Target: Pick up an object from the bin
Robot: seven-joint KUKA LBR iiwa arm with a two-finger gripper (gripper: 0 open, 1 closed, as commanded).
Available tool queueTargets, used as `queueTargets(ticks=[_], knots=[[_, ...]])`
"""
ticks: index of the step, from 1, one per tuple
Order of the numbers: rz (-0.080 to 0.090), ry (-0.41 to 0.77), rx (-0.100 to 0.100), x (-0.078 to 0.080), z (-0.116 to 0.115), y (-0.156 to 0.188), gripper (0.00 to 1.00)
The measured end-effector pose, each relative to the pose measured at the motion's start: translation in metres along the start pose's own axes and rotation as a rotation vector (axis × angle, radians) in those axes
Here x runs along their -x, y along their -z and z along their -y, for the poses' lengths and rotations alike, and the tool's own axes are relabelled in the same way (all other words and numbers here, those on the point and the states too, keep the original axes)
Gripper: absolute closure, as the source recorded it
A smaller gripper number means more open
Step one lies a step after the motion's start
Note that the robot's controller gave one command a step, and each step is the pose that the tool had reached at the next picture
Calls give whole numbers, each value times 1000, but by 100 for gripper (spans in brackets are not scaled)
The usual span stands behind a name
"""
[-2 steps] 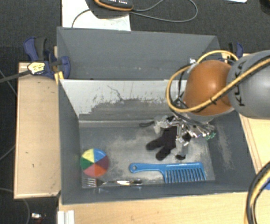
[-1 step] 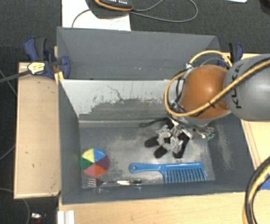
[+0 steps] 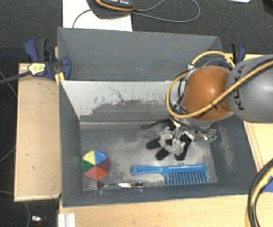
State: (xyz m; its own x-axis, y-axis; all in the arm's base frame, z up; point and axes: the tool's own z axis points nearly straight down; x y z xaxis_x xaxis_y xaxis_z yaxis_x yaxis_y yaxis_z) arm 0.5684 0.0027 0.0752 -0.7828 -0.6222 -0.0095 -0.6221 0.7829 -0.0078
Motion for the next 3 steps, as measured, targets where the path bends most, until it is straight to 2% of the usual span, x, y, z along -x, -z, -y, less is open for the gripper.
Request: queueTargets(ticks=[1,2,3], knots=[[3,-16,-1,-1,0,24,100],[3,-22,-1,11,3,64,100],[4,-79,0,-2,6,60,100]])
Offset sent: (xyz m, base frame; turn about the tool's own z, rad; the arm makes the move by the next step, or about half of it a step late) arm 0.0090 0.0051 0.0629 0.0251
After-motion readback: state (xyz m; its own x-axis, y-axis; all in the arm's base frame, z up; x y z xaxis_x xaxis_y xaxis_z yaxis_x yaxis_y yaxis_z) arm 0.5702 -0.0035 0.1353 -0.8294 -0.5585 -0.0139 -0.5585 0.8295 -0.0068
